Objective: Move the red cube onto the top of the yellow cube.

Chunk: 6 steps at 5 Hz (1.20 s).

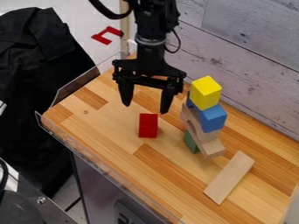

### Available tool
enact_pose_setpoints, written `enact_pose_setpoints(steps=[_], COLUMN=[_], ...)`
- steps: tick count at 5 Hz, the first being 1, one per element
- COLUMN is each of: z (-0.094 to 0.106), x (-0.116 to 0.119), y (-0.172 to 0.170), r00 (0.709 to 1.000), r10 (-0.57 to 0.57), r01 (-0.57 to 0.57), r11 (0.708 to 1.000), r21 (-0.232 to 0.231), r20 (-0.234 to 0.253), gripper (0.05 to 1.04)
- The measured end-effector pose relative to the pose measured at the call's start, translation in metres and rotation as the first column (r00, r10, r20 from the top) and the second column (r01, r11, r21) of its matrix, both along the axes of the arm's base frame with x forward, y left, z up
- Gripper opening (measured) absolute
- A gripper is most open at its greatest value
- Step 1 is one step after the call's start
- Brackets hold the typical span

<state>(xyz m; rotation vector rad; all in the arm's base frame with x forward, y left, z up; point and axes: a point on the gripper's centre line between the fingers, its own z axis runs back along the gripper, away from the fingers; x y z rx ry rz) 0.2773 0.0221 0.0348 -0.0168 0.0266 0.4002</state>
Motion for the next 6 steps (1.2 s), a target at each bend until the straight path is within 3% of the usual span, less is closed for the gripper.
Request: enact_pose_setpoints(steps=[3,6], z=[-0.014,-0.032], x=[0.005,-0.004], y=[-0.007,0.000], r00=[0.997,0.994], r10=[0.076,0.107], r01=[-0.076,-0.108], r11=[0.997,0.993], r21=[-0.019,-0.039], r20=[0.008,-0.023], gripper=[0.999,0.999])
